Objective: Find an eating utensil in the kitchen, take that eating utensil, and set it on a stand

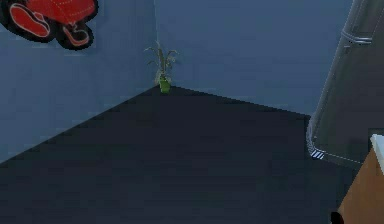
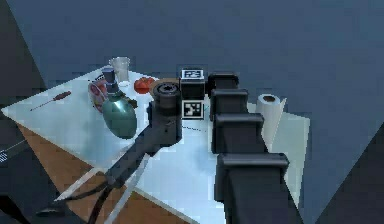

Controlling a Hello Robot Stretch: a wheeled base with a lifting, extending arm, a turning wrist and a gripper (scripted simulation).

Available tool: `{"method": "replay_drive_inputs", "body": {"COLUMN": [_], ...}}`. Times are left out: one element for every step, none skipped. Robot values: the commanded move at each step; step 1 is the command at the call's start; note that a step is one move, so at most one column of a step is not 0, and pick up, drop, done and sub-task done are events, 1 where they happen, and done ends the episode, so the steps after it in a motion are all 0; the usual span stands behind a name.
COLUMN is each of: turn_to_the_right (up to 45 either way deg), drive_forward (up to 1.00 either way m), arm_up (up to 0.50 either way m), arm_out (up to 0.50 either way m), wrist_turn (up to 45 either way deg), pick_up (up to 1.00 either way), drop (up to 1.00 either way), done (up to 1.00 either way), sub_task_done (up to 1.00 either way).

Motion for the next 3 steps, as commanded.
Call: {"method": "replay_drive_inputs", "body": {"turn_to_the_right": [0.0,-45.0,-9.0], "drive_forward": [0.0,0.0,0.0], "arm_up": [0.0,0.0,0.0], "arm_out": [-0.16,0.0,0.0], "wrist_turn": [0.0,0.0,0.0], "pick_up": [0.0,0.0,0.0], "drop": [0.0,0.0,0.0], "done": [0.0,0.0,0.0], "sub_task_done": [0.0,0.0,0.0]}}
